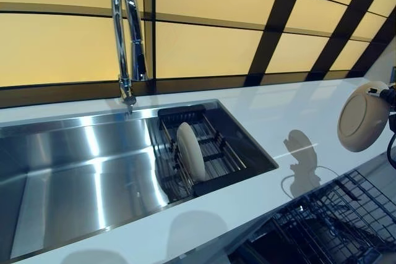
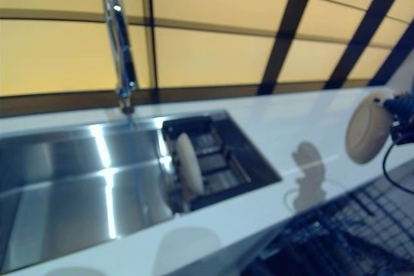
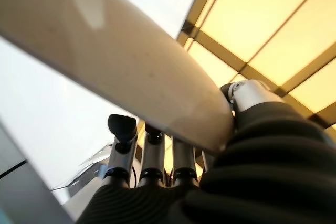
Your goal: Take plates into dishwasher
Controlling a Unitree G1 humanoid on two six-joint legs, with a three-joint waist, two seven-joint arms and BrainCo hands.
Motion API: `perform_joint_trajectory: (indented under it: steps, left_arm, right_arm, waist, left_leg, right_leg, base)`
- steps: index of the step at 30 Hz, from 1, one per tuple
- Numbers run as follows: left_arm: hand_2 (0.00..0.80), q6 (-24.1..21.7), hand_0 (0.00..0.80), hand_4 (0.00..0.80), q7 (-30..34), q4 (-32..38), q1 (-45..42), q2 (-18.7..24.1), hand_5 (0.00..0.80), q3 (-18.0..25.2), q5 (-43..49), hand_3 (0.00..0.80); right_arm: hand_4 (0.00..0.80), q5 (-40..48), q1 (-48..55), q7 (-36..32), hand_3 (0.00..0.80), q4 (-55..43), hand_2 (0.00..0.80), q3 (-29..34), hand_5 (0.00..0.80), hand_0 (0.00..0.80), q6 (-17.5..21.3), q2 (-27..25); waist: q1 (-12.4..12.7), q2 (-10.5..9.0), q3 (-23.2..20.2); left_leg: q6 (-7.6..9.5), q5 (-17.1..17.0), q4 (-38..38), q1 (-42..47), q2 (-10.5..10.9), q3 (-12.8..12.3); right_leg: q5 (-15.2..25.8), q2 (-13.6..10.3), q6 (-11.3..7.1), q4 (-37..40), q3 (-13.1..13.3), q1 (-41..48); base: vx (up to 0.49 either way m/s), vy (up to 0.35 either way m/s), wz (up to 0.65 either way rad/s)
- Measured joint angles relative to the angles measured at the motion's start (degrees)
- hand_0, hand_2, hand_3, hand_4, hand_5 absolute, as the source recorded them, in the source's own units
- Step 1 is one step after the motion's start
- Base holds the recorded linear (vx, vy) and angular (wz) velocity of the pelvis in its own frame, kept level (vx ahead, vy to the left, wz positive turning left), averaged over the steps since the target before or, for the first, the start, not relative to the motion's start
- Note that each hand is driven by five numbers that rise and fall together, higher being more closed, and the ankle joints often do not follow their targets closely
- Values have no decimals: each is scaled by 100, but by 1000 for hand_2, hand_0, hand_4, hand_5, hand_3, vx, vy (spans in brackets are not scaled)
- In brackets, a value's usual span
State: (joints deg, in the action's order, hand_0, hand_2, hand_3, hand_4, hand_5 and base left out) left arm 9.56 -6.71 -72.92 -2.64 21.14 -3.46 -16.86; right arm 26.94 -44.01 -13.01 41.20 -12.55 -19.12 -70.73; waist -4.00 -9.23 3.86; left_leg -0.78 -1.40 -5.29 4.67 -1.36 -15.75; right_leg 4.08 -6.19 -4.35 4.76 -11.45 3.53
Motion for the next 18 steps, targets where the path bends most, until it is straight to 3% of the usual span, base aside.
perform_joint_trajectory:
  steps: [4,7,9,11,12,13,15,16,18]
  left_arm:
    - [0,18,0,0,25,6,-3,-4,0,-39,39,0]
    - [0,96,0,0,58,17,3,4,0,-54,36,0]
    - [0,119,0,0,47,18,30,-1,0,-93,36,0]
    - [0,131,0,0,0,62,91,86,0,-161,33,0]
    - [0,135,0,0,-18,139,87,213,0,-167,34,0]
    - [0,145,0,0,-41,164,90,303,0,-156,34,0]
    - [0,119,0,0,-55,172,149,373,0,-73,34,0]
    - [0,106,0,0,-58,172,145,369,0,40,34,0]
    - [0,84,0,0,-57,197,248,334,0,93,35,0]
  right_arm:
    - [800,-56,570,-39,800,-96,800,441,800,800,-13,-85]
    - [800,-60,976,-43,800,-276,800,918,800,800,-32,-147]
    - [800,-109,1155,-42,800,-282,800,1094,800,800,-33,-251]
    - [800,-181,1305,-60,800,-240,800,1120,800,800,-31,-347]
    - [800,-230,1326,-87,800,-233,800,1122,800,800,-26,-354]
    - [800,-255,1328,-123,800,-232,800,1120,800,800,26,-345]
    - [800,-281,1322,-186,800,-48,800,1125,800,800,216,-343]
    - [800,-310,1312,-254,800,48,800,1128,800,800,322,-342]
    - [800,-388,1308,-374,800,220,800,1134,800,800,344,-326]
  waist:
    - [-44,102,81]
    - [-133,353,277]
    - [-48,553,350]
    - [103,694,341]
    - [208,589,295]
    - [266,482,251]
    - [512,310,181]
    - [522,222,161]
    - [521,158,191]
  left_leg:
    - [-3,2,-3,5,-66,-71]
    - [40,-58,3,-42,-299,-257]
    - [31,-96,18,-103,-520,-488]
    - [-102,-180,81,-138,-799,-638]
    - [-206,-158,109,-162,-854,-694]
    - [-301,-223,107,-161,-875,-628]
    - [-463,-205,310,-243,-954,-575]
    - [-556,-180,419,-348,-1003,-489]
    - [-612,-150,665,-538,-1132,-342]
  right_leg:
    - [31,35,-42,-168,26,-127]
    - [238,124,-357,-373,-25,-332]
    - [92,-107,-331,-1057,-184,-468]
    - [-24,-332,-490,-1773,-224,-609]
    - [56,-503,-579,-1613,-215,-458]
    - [86,-476,-672,-1203,-179,-243]
    - [7,-280,-573,-336,-242,138]
    - [-72,-199,-444,32,-304,289]
    - [-312,-102,-209,19,-315,255]
  base:
    - [-106,-71,-11]
    - [-249,-109,-19]
    - [-316,-188,-20]
    - [-213,-207,-41]
    - [-200,-335,-56]
    - [-151,-305,-43]
    - [-135,-294,-44]
    - [-127,-243,-38]
    - [-103,-125,-1]
